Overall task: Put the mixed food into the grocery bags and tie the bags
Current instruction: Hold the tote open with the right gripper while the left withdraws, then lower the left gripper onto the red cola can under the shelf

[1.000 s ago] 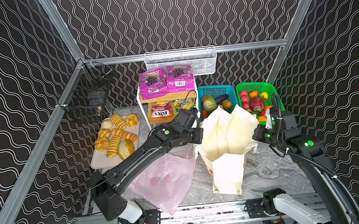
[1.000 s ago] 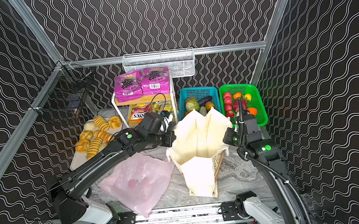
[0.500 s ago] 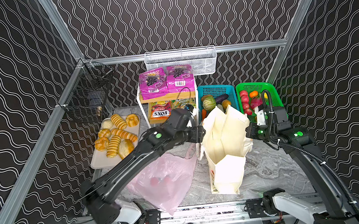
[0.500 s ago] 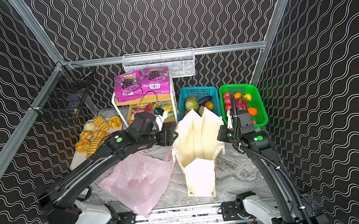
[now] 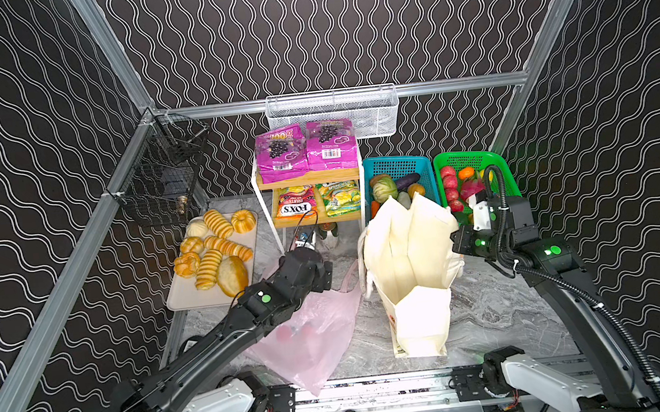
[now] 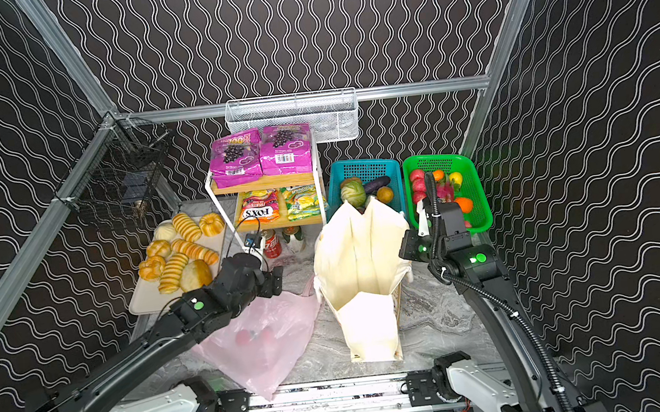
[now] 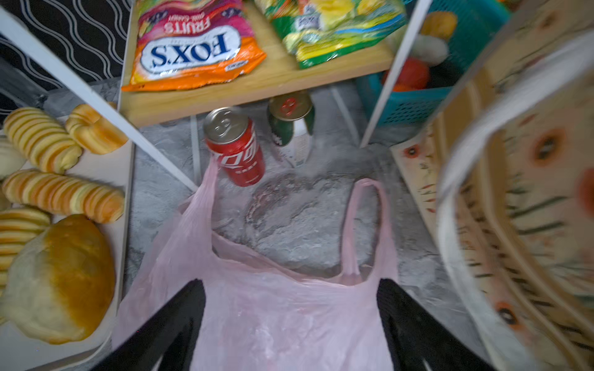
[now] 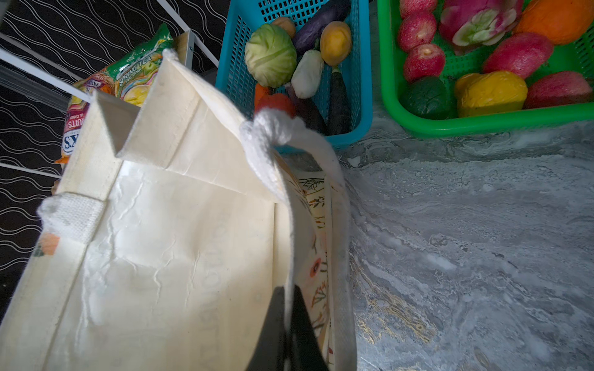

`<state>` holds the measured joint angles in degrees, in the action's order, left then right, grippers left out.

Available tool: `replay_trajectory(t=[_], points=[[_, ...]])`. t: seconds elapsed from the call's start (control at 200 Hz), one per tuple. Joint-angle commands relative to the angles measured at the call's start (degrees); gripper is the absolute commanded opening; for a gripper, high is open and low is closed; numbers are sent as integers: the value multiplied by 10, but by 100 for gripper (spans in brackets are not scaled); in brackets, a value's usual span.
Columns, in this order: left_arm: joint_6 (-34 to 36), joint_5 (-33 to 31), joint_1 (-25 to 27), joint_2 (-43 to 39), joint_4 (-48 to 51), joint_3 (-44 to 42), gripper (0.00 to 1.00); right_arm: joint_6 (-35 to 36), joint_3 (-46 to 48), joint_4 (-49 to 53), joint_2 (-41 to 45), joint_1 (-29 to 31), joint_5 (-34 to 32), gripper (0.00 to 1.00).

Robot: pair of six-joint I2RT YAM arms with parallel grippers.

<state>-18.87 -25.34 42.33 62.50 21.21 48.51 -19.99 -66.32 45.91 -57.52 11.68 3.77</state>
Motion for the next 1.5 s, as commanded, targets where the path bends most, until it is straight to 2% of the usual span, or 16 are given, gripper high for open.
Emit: replay_trajectory(t=[0.0, 0.095, 0.205, 0.305, 0.45, 0.646, 0.711, 0.806, 0.941, 1.146, 1.496], points=[[49, 27, -36, 11, -196, -68, 89, -8, 2, -39, 3, 0, 3, 3], [60, 27, -62, 48, -377, -149, 89, -11, 9, -45, 6, 0, 6, 3], [104, 29, -70, 117, -583, -208, 88, -12, 12, -44, 10, 0, 9, 3], [122, 19, -78, 187, -675, -212, 88, -11, 14, -42, 15, 0, 9, 3], [139, 54, -108, 258, -793, -224, 89, -7, 11, -33, 23, 0, 6, 3], [162, 77, -135, 312, -816, -201, 89, -7, 11, -30, 30, 0, 6, 4], [155, 67, -145, 329, -834, -197, 90, -9, 9, -28, 30, 0, 5, 4], [152, 89, -162, 352, -837, -180, 91, -14, 9, -26, 33, 0, 8, 4], [159, 62, -169, 368, -808, -150, 92, -20, 11, -27, 36, 0, 13, 4], [165, 72, -180, 390, -793, -128, 94, -23, 11, -28, 36, 0, 18, 4], [163, 79, -190, 438, -835, -110, 93, -30, 8, -31, 30, 0, 27, 4]])
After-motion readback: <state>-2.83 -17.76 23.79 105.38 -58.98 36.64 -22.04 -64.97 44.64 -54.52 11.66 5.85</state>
